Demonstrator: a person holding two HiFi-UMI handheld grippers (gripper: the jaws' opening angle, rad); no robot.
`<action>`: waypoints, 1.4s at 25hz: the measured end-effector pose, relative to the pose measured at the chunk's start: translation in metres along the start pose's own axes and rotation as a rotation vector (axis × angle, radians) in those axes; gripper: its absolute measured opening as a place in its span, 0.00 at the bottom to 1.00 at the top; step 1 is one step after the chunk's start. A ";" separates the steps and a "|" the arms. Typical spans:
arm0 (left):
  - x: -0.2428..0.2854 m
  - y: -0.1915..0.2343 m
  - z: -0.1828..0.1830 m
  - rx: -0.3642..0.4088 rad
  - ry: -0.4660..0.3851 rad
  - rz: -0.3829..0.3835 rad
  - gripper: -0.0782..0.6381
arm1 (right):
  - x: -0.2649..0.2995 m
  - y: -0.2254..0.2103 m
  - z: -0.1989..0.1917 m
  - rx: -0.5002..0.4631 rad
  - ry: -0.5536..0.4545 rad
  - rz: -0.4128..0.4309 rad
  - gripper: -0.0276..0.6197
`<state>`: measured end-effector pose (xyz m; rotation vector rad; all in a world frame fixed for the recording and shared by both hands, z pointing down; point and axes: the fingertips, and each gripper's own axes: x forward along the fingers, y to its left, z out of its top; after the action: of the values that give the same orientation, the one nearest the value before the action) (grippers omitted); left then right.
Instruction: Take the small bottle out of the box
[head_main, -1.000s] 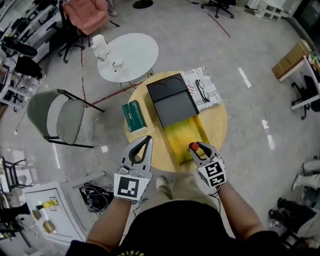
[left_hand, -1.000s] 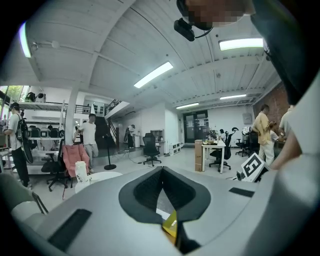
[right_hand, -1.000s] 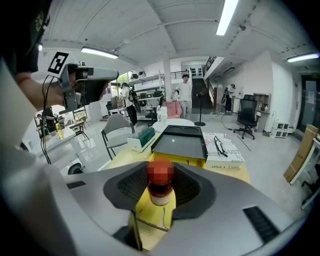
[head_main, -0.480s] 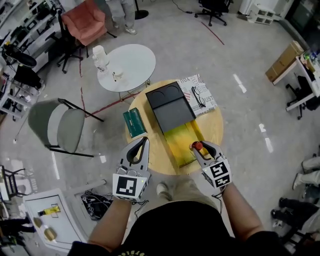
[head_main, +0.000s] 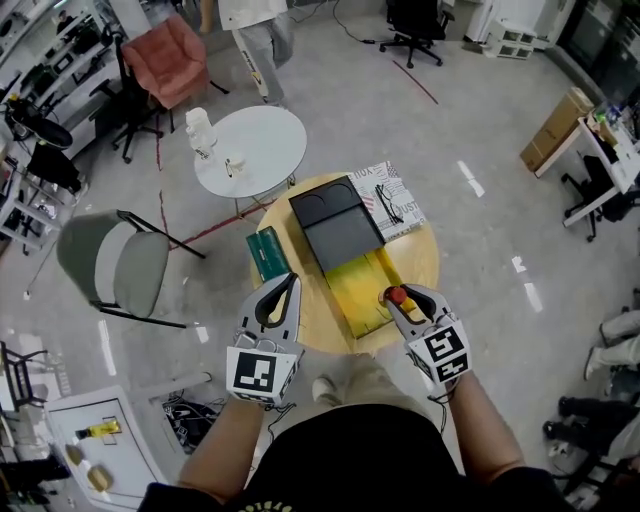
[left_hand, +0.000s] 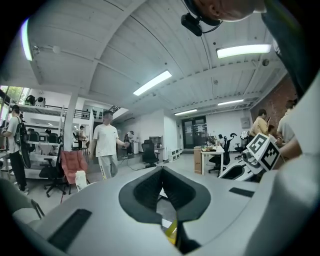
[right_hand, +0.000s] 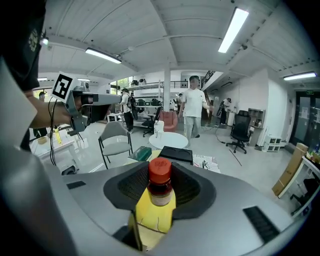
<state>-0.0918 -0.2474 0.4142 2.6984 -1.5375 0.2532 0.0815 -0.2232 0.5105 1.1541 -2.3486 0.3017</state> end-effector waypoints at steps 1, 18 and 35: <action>-0.001 -0.002 0.002 0.001 0.002 -0.006 0.13 | -0.003 0.003 0.004 -0.007 -0.001 0.005 0.28; -0.014 -0.016 0.028 0.023 -0.018 -0.057 0.13 | -0.046 0.026 0.071 -0.065 -0.086 0.033 0.28; -0.021 -0.023 0.044 0.043 -0.019 -0.097 0.13 | -0.085 0.033 0.125 -0.085 -0.191 0.048 0.28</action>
<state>-0.0773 -0.2221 0.3687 2.8070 -1.4164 0.2610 0.0564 -0.1956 0.3605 1.1311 -2.5315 0.1108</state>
